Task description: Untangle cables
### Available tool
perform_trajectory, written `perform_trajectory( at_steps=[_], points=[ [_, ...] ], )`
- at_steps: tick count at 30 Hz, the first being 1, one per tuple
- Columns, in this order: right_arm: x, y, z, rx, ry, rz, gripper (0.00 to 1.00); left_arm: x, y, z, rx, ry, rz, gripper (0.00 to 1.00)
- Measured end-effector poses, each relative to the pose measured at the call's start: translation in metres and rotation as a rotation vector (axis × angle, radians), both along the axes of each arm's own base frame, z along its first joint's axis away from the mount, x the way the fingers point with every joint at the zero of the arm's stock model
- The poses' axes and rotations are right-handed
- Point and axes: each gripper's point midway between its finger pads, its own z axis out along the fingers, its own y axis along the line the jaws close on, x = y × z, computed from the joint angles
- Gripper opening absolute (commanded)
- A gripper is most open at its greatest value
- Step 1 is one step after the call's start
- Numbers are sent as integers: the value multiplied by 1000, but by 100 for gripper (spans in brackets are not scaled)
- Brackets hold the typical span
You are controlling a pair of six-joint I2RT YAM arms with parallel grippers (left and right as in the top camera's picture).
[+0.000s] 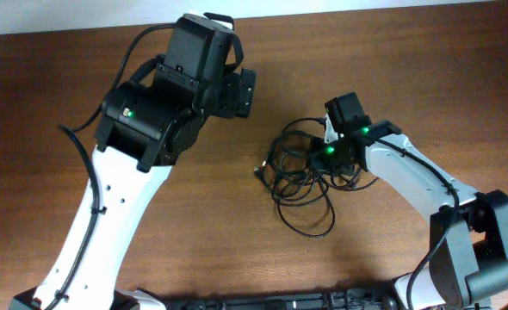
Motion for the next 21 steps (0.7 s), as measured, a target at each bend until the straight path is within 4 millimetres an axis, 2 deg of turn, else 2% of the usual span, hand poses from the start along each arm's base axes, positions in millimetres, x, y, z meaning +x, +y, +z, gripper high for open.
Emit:
perform_trajectory(
  at_steps=[9,14,21],
  points=[
    [23,-6,4,-50,-109,2,19,0,0,0,0,0,0,99],
    [23,-5,4,-48,-112,10,20,0,0,0,0,0,0,99],
    [19,8,8,28,-98,37,19,0,0,0,0,0,0,99]
  ],
)
